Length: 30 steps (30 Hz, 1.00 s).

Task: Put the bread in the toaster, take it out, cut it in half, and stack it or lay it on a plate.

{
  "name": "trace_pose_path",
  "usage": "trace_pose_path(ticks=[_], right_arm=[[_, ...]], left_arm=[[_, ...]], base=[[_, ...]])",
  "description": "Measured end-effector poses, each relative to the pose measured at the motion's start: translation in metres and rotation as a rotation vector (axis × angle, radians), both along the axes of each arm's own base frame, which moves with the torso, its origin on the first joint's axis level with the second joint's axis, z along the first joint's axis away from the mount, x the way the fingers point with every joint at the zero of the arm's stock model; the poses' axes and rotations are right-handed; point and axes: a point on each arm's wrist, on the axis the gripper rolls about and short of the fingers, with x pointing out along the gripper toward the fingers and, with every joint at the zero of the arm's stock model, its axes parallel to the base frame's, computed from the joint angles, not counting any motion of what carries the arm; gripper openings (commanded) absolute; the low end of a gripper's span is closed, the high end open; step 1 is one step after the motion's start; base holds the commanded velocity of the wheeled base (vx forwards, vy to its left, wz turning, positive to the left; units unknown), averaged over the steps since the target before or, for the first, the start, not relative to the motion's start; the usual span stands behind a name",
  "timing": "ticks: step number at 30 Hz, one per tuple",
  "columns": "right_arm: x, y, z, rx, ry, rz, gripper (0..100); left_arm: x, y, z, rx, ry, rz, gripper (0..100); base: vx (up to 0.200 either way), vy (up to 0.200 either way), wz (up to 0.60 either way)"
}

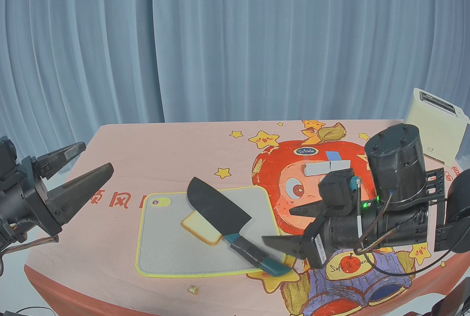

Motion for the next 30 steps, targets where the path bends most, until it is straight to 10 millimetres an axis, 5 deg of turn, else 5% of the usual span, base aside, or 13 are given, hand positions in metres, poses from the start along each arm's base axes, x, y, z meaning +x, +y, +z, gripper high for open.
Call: trace_pose_path(ticks=[12,28,29,30], right_arm=[[0.007,0.039,-0.025,-0.074,0.023,0.002,100],[0.017,0.058,-0.056,-0.155,0.067,0.014,100],[0.017,0.058,-0.057,-0.157,0.068,0.014,0],[0.017,0.059,-0.058,-0.159,0.07,0.014,0]], left_arm=[[0.0,0.0,-0.003,0.005,0.014,0.0,100],[0.0,0.0,-0.007,0.009,0.028,0.0,100],[0.0,0.0,-0.007,0.009,0.028,0.0,100],[0.0,0.0,-0.007,0.008,0.028,0.0,100]], base=[[0.0,0.0,0.0],[0.0,0.0,0.0],[0.0,0.0,0.0],[0.0,0.0,0.0]])
